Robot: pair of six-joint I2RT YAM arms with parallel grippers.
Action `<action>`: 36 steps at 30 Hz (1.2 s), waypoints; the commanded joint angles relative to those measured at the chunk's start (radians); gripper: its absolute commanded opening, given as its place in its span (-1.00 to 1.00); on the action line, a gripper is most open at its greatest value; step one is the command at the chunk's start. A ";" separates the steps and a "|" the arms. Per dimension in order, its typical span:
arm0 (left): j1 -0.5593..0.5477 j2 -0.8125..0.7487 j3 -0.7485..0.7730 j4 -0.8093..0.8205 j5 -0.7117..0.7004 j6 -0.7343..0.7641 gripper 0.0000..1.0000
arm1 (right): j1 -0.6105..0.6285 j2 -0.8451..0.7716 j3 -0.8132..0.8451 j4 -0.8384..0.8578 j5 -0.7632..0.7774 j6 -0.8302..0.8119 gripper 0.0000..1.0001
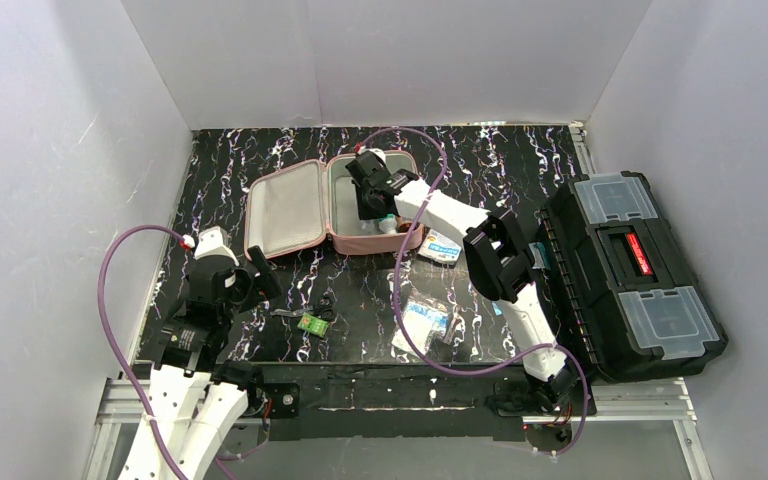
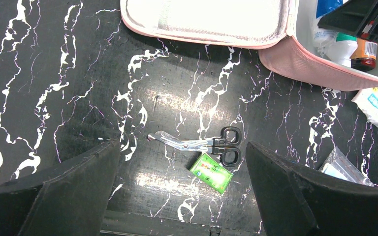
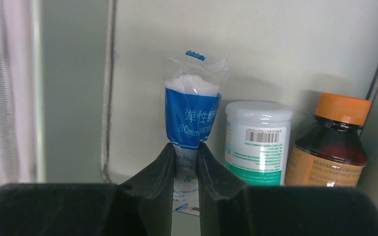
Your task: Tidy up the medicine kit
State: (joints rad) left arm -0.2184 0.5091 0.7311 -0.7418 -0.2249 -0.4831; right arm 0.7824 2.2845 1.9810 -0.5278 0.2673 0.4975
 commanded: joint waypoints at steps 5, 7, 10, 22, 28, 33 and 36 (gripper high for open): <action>0.001 0.009 0.012 -0.002 -0.005 0.007 0.99 | -0.011 -0.047 -0.071 0.026 0.055 0.020 -0.68; 0.001 0.011 0.013 -0.002 -0.005 0.008 0.99 | -0.023 -0.068 -0.091 0.039 0.056 0.016 -0.53; 0.001 0.012 0.013 -0.004 -0.006 0.008 0.99 | -0.011 -0.106 -0.119 0.053 0.057 0.006 -0.30; 0.001 0.023 0.014 -0.001 -0.001 0.012 0.99 | -0.011 -0.295 -0.221 0.068 0.061 -0.034 0.39; 0.001 0.032 0.017 -0.006 0.004 0.016 0.99 | -0.011 -0.474 -0.400 0.132 0.050 -0.052 0.65; 0.001 0.033 0.020 -0.011 0.000 0.014 0.99 | -0.011 -0.632 -0.570 0.159 0.073 -0.032 0.95; 0.001 0.034 0.021 -0.015 -0.005 0.009 0.99 | -0.011 -0.720 -0.650 0.134 0.094 0.008 0.97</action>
State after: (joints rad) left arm -0.2181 0.5362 0.7311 -0.7420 -0.2211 -0.4788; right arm 0.7741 1.6801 1.4077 -0.4135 0.3198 0.4669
